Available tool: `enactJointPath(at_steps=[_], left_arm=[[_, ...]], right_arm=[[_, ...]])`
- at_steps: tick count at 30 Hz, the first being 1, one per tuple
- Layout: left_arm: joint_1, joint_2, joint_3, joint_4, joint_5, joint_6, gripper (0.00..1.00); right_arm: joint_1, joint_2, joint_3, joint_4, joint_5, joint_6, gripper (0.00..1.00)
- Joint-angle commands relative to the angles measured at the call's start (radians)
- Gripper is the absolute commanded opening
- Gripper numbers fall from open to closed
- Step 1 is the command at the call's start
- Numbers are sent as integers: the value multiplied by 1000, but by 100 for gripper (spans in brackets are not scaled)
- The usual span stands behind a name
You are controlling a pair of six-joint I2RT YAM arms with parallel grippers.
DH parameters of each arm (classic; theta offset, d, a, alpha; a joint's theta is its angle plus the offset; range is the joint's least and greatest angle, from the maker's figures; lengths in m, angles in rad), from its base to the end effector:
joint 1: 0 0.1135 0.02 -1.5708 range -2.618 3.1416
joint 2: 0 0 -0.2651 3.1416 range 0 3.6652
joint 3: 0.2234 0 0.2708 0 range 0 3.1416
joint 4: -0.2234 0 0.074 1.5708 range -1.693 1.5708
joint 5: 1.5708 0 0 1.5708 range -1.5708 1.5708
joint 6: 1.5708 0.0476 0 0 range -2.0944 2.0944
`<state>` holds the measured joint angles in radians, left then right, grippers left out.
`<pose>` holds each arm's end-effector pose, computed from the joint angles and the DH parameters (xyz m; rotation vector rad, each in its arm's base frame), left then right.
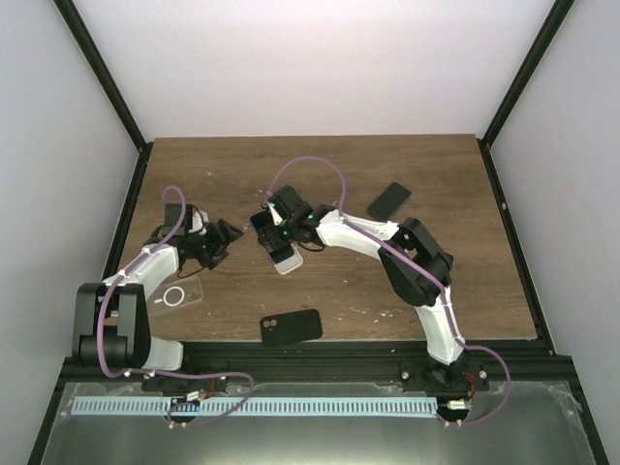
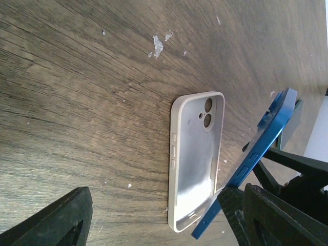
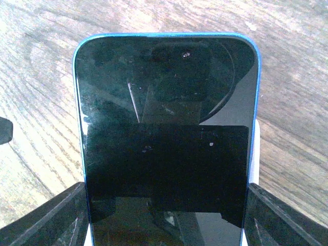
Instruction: Put the phone into the phone case
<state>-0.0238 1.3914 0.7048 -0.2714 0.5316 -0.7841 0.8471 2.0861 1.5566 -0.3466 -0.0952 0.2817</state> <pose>0.2805 -0.0308 0.1592 -0.7612 2.5119 -0.9798 0.3188 0.3676 0.1693 -0.7505 2.4267 0.5940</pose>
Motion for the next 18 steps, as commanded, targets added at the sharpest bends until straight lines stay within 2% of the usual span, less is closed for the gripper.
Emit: enactJointPath(at_steps=[1,11,18], left_arm=[[4,-9,-9,14,21,3,82],[4,0,-14,25,20,-1,81],[4,3,-20,32,27,1,80]], right_arm=[[9,3,-3,92,41,-4,68],[26,5,-75,115,41,-15,70],[65,4,-119,120,101,-24,73]])
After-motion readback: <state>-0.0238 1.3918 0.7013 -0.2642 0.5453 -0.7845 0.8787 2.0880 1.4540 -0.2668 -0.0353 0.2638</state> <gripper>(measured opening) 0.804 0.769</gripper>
